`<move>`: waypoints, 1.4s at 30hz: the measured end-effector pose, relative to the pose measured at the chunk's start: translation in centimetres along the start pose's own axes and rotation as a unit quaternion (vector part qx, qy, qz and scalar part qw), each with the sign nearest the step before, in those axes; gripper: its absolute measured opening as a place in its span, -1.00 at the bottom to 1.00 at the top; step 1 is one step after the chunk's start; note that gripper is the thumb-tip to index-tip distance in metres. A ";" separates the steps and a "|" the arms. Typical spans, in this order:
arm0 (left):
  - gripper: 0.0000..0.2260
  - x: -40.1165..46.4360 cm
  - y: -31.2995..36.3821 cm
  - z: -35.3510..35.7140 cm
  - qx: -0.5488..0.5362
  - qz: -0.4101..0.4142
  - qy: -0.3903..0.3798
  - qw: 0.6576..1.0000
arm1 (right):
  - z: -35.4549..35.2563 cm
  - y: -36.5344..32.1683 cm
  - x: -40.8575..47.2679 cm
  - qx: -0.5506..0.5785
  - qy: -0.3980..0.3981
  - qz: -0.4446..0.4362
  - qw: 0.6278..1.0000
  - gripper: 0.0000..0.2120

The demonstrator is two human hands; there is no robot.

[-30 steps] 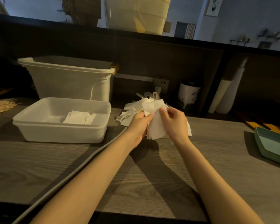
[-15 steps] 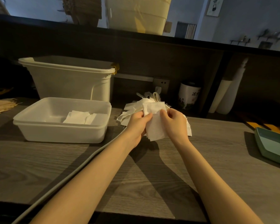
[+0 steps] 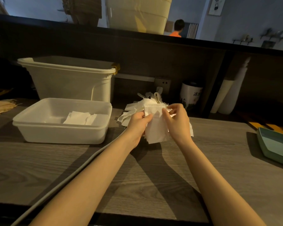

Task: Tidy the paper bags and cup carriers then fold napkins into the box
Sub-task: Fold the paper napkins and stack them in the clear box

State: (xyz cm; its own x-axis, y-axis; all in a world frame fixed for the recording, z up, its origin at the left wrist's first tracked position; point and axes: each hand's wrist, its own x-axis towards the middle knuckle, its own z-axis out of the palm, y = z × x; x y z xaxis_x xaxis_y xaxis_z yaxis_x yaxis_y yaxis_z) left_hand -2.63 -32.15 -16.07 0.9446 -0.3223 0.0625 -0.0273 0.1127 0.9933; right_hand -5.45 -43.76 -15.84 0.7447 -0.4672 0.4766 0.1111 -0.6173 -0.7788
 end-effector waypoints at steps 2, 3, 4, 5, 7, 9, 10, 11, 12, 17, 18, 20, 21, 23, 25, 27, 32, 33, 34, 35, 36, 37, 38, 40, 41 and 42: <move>-0.91 0.0 0.1 -0.1 0.012 -0.006 -0.010 1.000 | -0.3 -0.1 0.3 -0.006 0.018 -0.051 0.999 -0.76; -0.94 0.0 0.1 -0.2 0.020 -0.010 -0.017 1.000 | -0.4 -0.1 0.3 -0.009 0.018 -0.069 0.997 -0.78; -0.95 -0.1 0.2 -0.1 0.027 -0.012 -0.025 0.999 | -0.5 -0.1 0.4 -0.015 0.013 -0.080 0.997 -0.80; -0.94 -0.1 0.2 -0.1 0.033 -0.014 -0.033 0.999 | -0.6 -0.1 0.4 -0.024 0.005 -0.085 0.996 -0.81; -0.93 -0.1 0.3 -0.1 0.040 -0.019 -0.046 0.998 | -0.7 -0.1 0.3 -0.043 -0.011 -0.086 0.995 -0.82; -0.92 -0.2 0.4 0.0 0.039 -0.027 -0.056 0.997 | -0.6 0.0 0.2 -0.054 -0.016 -0.084 0.995 -0.83; -0.92 -0.2 0.4 0.0 0.037 -0.032 -0.060 0.997 | -0.6 0.0 0.3 -0.057 -0.008 -0.087 0.995 -0.81; -0.92 -0.2 0.4 0.0 0.035 -0.036 -0.063 0.997 | -0.7 0.0 0.3 -0.058 0.006 -0.094 0.994 -0.78; -0.94 -0.2 0.4 0.0 0.034 -0.040 -0.065 0.996 | -0.8 0.0 0.4 -0.057 0.020 -0.104 0.993 -0.76; -0.93 -0.2 0.5 -0.1 0.023 -0.048 -0.068 0.996 | -0.8 -0.1 0.4 -0.081 0.010 -0.115 0.990 -0.84; -0.93 -0.2 0.6 -0.1 0.019 -0.048 -0.068 0.996 | -0.7 0.0 0.4 -0.088 0.001 -0.112 0.990 -0.85; -0.92 -0.2 0.6 -0.1 0.026 -0.046 -0.068 0.996 | -0.7 0.2 0.4 -0.094 -0.009 -0.103 0.990 -0.85; -0.93 -0.2 0.5 -0.1 0.031 -0.045 -0.068 0.996 | -0.7 0.2 0.4 -0.095 -0.011 -0.098 0.991 -0.85; -0.93 -0.2 0.5 -0.1 0.037 -0.045 -0.071 0.996 | -0.8 0.2 0.5 -0.092 -0.014 -0.092 0.991 -0.86; -0.93 -0.3 0.5 -0.1 0.032 -0.046 -0.072 0.996 | -0.7 0.2 0.6 -0.089 -0.020 -0.088 0.992 -0.88; -0.96 -0.3 0.6 -0.2 0.021 -0.051 -0.074 0.996 | -0.6 0.1 0.5 -0.083 -0.030 -0.086 0.992 -0.90; -0.92 -0.4 0.4 -0.2 0.031 -0.043 -0.077 0.996 | -0.8 -0.1 0.4 -0.058 -0.035 -0.086 0.994 -0.93; -0.91 -0.5 0.4 -0.2 0.041 -0.035 -0.077 0.996 | -0.8 -0.1 0.4 -0.056 -0.035 -0.086 0.994 -0.94; -0.92 -0.5 0.4 -0.2 0.054 -0.026 -0.080 0.995 | -0.8 -0.1 0.4 -0.054 -0.037 -0.085 0.994 -0.94; -0.94 -0.4 0.3 -0.3 0.069 -0.019 -0.084 0.994 | -0.9 -0.1 0.4 -0.052 -0.040 -0.082 0.994 -0.92; -0.94 -0.4 0.3 -0.3 0.086 -0.010 -0.087 0.992 | -0.9 0.0 0.4 -0.051 -0.047 -0.078 0.995 -0.87; -0.90 -0.3 0.2 -0.3 0.103 0.000 -0.090 0.991 | -0.9 0.0 0.4 -0.050 -0.057 -0.073 0.994 -0.83; -0.88 -0.3 0.2 -0.3 0.116 0.008 -0.092 0.989 | -0.9 0.1 0.5 -0.050 -0.068 -0.068 0.994 -0.80; -0.85 -0.2 0.2 -0.3 0.134 0.023 -0.094 0.986 | -0.9 0.2 0.5 -0.051 -0.077 -0.063 0.994 -0.80; -0.82 -0.2 0.3 -0.3 0.138 0.028 -0.093 0.986 | -1.0 0.2 0.5 -0.049 -0.071 -0.064 0.994 -0.81; -0.80 -0.2 0.3 -0.3 0.139 0.028 -0.091 0.986 | -1.0 0.1 0.5 -0.041 -0.060 -0.067 0.995 -0.82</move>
State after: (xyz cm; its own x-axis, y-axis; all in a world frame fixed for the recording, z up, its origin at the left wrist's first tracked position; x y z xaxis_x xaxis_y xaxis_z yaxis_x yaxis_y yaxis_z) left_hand -2.76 -31.77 -15.78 0.8656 -0.4887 0.1089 -0.1902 -0.1197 0.9744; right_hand -5.78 -44.68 -15.26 0.8009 -0.3012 0.5176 0.1642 -0.7207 -0.6735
